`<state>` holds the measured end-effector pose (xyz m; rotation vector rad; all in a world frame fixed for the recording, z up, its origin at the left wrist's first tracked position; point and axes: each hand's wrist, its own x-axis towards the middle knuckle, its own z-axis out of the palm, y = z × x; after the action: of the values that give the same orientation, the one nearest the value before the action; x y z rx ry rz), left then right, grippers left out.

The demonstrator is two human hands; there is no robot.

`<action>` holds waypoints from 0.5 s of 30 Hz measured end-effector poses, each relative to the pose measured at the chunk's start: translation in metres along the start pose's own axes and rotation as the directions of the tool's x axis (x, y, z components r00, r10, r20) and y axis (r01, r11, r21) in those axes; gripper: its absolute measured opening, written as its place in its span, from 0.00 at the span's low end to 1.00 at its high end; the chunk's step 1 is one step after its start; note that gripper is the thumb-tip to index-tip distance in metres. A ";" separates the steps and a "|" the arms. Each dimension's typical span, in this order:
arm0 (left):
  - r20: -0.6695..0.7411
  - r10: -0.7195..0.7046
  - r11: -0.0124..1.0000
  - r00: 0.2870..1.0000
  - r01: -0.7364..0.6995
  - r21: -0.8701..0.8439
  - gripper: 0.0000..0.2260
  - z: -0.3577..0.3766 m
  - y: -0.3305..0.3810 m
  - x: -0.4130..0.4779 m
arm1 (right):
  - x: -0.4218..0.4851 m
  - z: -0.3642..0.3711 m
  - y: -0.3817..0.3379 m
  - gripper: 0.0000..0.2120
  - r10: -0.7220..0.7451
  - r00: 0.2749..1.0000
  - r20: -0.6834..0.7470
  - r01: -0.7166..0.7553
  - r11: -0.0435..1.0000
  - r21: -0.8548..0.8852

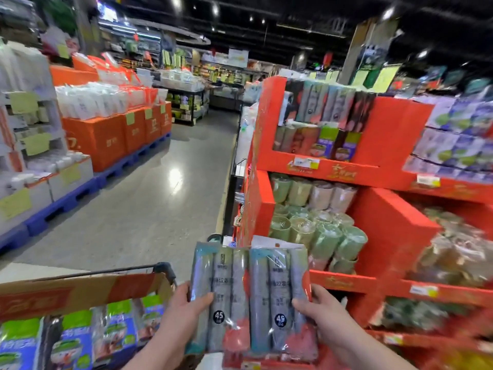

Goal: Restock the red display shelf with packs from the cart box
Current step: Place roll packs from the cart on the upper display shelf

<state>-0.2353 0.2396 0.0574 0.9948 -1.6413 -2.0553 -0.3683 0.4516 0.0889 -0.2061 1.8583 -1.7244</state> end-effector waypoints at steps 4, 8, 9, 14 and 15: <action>0.074 0.025 0.999 0.997 -0.028 0.042 0.12 0.068 0.011 0.007 | 0.005 -0.064 -0.018 0.27 -0.061 0.996 -0.057 0.065 0.996 0.068; 0.102 0.057 0.998 0.993 -0.059 0.024 0.09 0.131 0.028 0.012 | 0.019 -0.121 -0.043 0.26 -0.108 0.991 -0.073 0.115 0.989 0.098; 0.104 0.067 0.998 0.992 -0.068 0.012 0.08 0.144 0.032 0.013 | 0.024 -0.134 -0.049 0.26 -0.127 0.990 -0.060 0.133 0.986 0.097; 0.075 0.116 0.993 0.990 -0.115 -0.018 0.09 0.200 0.053 0.018 | 0.057 -0.187 -0.078 0.14 -0.188 0.982 -0.004 0.187 0.980 0.066; 0.072 0.122 0.992 0.990 -0.120 -0.029 0.08 0.208 0.057 0.020 | 0.064 -0.194 -0.085 0.11 -0.195 0.981 0.004 0.194 0.979 0.060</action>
<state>-0.4028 0.3597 0.1246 0.8002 -1.6648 -2.0487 -0.5434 0.5740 0.1472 -0.3838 1.8275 -1.9026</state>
